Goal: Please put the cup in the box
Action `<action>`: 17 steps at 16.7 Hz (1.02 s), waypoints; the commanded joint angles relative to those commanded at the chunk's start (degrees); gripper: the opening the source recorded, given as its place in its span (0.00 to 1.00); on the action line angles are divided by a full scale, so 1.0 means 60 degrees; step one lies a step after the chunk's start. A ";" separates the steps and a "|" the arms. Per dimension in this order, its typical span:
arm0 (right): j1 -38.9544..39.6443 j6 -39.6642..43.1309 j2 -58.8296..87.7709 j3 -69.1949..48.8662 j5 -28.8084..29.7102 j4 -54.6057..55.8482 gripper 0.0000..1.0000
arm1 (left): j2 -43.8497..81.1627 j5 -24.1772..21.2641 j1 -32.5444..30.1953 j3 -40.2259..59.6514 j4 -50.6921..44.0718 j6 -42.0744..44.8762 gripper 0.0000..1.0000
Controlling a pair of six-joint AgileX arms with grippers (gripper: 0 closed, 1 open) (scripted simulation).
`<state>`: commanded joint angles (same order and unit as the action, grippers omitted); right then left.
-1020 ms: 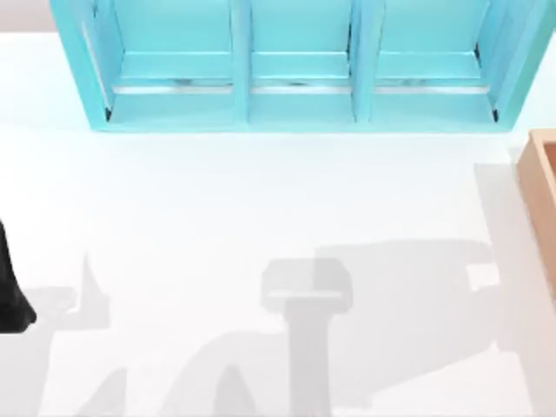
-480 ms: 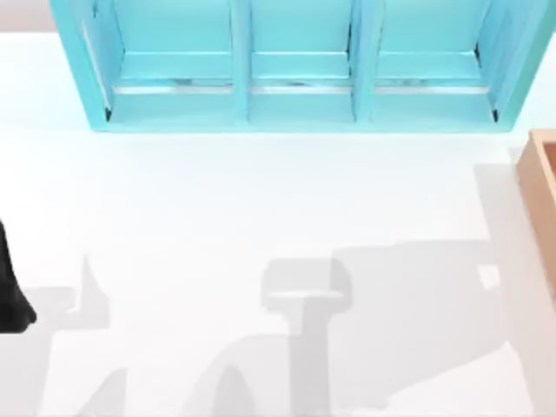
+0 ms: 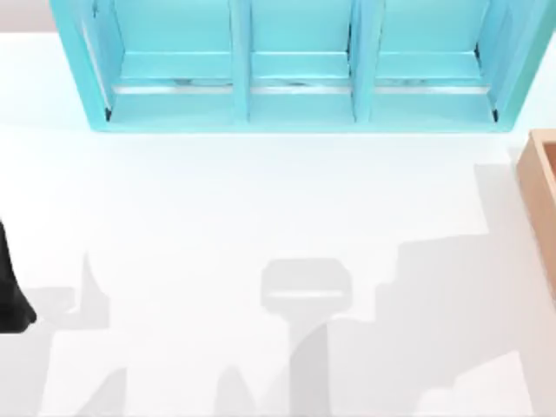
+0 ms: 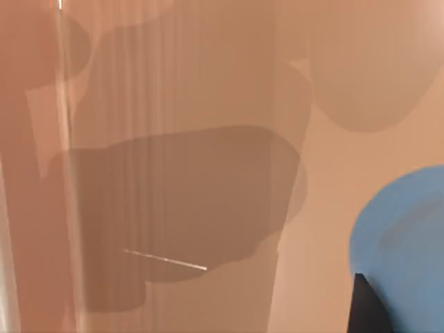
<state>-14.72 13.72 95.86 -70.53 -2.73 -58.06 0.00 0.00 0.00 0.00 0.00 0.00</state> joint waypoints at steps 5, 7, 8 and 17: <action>-0.0001 0.0001 0.0003 0.0006 0.0000 0.0006 0.15 | 0.0000 0.0000 0.0000 0.0000 0.0000 0.0000 1.00; -0.0001 0.0001 0.0003 0.0006 0.0000 0.0006 0.30 | 0.0000 0.0000 0.0000 0.0000 0.0000 0.0000 1.00; -0.0001 0.0001 0.0003 0.0006 0.0000 0.0006 0.38 | 0.0000 0.0000 0.0000 0.0000 0.0000 0.0000 1.00; -0.0001 0.0001 0.0003 0.0006 0.0000 0.0006 1.00 | 0.0000 0.0000 0.0000 0.0000 0.0000 0.0000 1.00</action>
<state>-14.73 13.73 95.88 -70.50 -2.73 -58.03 0.00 0.00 0.00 0.00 0.00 0.00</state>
